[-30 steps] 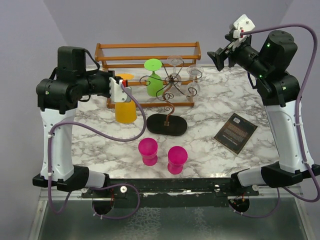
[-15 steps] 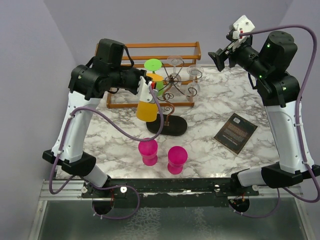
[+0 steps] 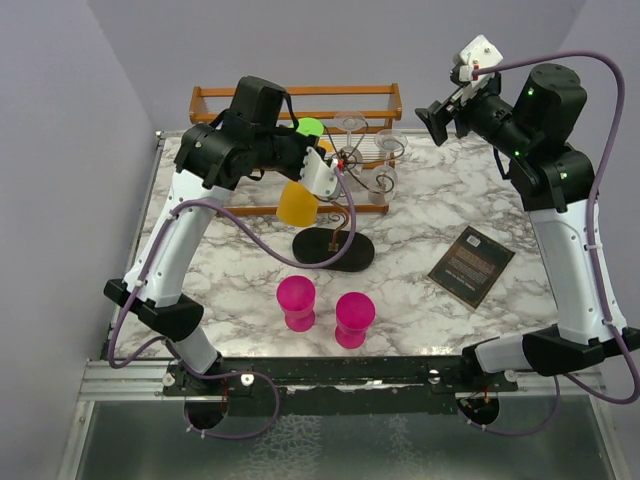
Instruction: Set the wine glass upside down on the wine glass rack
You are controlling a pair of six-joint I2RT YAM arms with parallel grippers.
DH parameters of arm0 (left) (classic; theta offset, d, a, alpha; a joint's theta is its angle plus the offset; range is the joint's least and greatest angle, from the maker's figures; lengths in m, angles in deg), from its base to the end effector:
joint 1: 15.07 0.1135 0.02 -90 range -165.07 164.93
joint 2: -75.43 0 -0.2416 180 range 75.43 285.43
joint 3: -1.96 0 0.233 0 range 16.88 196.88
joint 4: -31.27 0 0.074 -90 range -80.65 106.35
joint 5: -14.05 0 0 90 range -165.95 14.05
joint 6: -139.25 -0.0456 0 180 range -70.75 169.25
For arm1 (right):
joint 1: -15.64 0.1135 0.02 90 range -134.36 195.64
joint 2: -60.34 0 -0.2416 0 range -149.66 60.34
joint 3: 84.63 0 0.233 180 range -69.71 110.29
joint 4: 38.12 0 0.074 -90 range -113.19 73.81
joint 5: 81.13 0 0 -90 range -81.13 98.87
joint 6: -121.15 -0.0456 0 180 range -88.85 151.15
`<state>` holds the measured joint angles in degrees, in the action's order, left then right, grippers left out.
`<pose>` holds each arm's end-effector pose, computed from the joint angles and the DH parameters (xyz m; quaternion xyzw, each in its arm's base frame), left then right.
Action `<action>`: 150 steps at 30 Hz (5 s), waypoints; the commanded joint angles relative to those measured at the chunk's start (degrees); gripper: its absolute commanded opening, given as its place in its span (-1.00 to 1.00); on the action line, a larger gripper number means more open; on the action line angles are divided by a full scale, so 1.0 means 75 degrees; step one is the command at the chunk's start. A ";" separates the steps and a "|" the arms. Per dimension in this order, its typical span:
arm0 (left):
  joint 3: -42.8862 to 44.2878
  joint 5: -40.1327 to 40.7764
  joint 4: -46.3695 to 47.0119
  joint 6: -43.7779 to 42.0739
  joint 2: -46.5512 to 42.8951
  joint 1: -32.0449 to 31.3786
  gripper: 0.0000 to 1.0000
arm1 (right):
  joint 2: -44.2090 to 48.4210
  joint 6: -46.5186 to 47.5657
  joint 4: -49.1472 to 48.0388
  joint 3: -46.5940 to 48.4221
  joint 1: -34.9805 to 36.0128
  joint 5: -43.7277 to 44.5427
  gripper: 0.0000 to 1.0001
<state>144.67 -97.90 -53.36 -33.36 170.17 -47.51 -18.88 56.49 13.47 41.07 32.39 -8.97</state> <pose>0.2350 -0.1695 0.4579 0.7860 0.3989 0.0327 0.4712 0.2375 0.0861 0.5093 -0.3594 0.6428 0.0642 0.6734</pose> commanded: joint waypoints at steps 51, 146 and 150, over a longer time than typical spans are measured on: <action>-0.0625 0.1499 -0.0245 0.1394 -0.0643 -0.0247 -0.95 | -0.0142 0.0388 0.0438 -0.0215 -0.0048 -0.0427 0.61; -0.7921 -0.1617 -0.1251 0.3061 -0.3350 -0.1294 -1.00 | 0.0403 0.1670 0.2033 -0.1631 -0.0315 -0.0551 0.61; -0.7741 -0.1114 -0.1190 0.3713 -0.3803 -0.0309 -1.00 | 0.0269 0.1633 0.2114 -0.1402 -0.0315 -0.0518 0.61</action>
<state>83.86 -108.87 -60.73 -10.32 146.28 -56.98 -16.11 68.55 28.36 27.74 30.25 -14.26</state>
